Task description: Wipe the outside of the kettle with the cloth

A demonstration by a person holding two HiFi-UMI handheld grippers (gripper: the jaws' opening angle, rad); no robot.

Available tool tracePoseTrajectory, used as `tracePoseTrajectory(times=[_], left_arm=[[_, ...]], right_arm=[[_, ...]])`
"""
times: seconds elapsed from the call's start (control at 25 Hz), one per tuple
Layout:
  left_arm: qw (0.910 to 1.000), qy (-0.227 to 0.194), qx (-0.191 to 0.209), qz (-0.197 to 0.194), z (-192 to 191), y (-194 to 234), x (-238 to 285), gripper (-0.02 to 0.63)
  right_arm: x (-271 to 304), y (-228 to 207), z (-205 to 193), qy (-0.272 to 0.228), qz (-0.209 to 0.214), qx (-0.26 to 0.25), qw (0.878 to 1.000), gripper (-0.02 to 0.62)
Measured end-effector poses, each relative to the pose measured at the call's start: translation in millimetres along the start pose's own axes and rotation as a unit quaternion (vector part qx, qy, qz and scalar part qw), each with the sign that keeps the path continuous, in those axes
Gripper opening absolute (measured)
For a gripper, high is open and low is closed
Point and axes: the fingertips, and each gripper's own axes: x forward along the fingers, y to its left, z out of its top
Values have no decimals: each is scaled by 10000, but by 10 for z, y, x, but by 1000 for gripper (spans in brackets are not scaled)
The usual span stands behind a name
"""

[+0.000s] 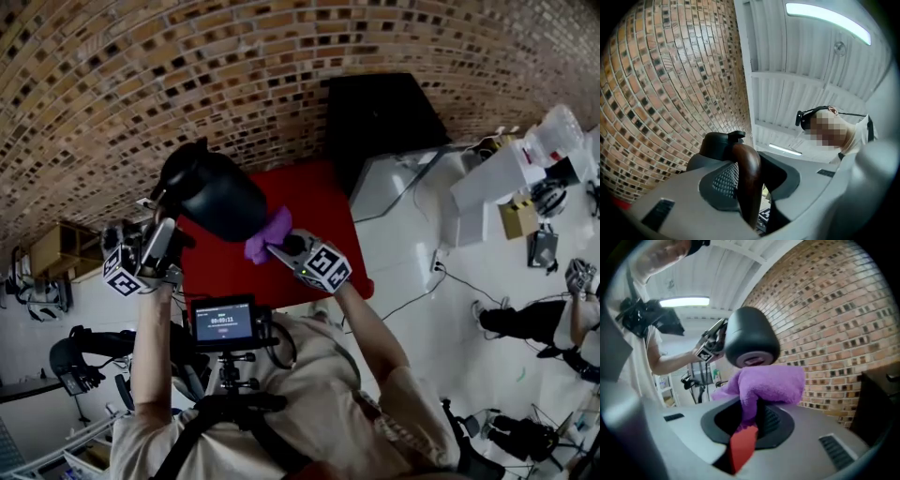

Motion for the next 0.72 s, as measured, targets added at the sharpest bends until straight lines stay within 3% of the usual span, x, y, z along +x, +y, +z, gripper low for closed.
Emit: tracePoseTrajectory(times=[0.12,0.36,0.6,0.72], left_arm=[[9999,46,-86,-58,-51,2,37,107],[9974,669,-85,-262,-323,-64,23,107],[9979,523,-299,-248,-295,-5,-257,107],[9986,393,-243,-249,-208,-14,-400,107]], right_arm=[[337,403,-24,298,479,-433,9975,78],[465,341,24,319,857,-163,9957,77],[98,-153,52,30,489,471,9977,77],[-148,-533,243,-709,104,1181,9904,75]])
